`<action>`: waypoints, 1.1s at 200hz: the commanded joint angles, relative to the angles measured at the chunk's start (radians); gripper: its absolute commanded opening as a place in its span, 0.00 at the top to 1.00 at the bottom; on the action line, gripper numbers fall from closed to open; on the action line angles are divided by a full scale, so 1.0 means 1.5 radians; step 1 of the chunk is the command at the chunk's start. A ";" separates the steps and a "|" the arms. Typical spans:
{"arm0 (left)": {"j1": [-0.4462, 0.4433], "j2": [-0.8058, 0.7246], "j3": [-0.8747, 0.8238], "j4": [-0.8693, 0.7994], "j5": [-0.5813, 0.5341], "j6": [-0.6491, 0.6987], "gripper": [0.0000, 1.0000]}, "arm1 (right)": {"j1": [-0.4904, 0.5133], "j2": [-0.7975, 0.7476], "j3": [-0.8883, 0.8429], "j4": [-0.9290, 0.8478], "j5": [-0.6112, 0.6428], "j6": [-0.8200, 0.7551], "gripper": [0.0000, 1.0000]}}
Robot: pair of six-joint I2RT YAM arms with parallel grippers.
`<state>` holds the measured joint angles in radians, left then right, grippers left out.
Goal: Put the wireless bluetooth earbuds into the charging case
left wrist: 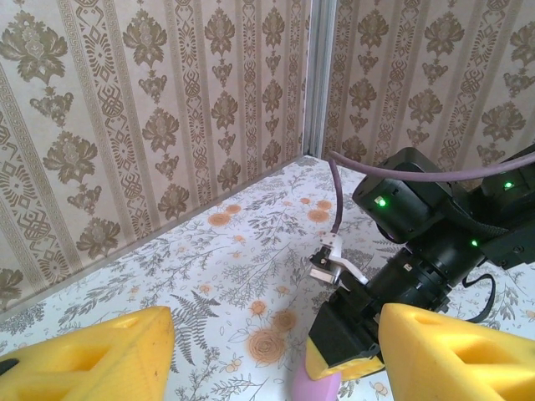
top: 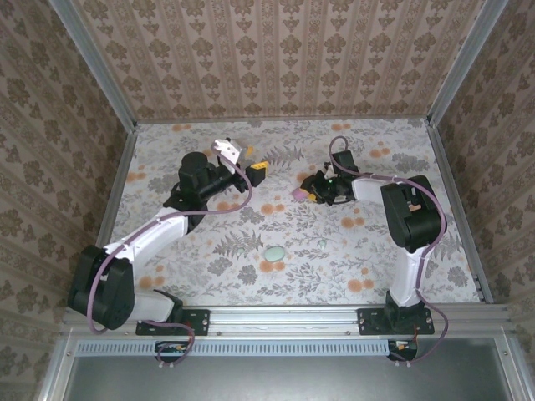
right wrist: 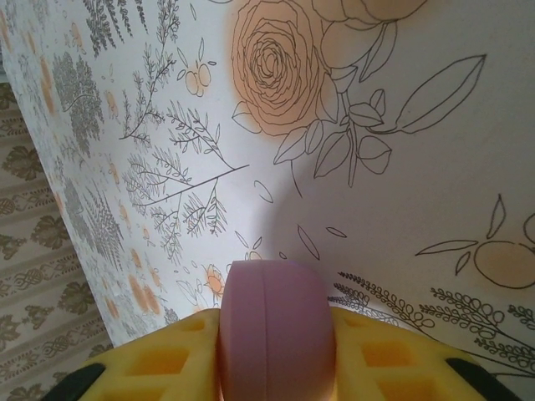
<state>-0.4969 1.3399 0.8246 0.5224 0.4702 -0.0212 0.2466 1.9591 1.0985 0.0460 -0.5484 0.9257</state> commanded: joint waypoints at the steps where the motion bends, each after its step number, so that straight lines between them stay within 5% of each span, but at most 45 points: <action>1: -0.004 0.003 0.015 0.002 -0.007 0.014 0.34 | -0.001 -0.003 -0.029 -0.031 0.037 -0.011 0.63; 92: -0.005 0.013 0.014 0.002 -0.016 0.001 0.33 | -0.001 -0.067 -0.039 -0.108 0.074 -0.046 0.46; 220: -0.047 0.029 0.040 -0.043 -0.057 -0.032 0.35 | 0.002 -0.251 -0.061 -0.198 0.145 -0.193 0.41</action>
<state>-0.5457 1.3998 0.8696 0.4744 0.4286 -0.0452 0.2466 1.6417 1.0245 -0.2100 -0.3458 0.7403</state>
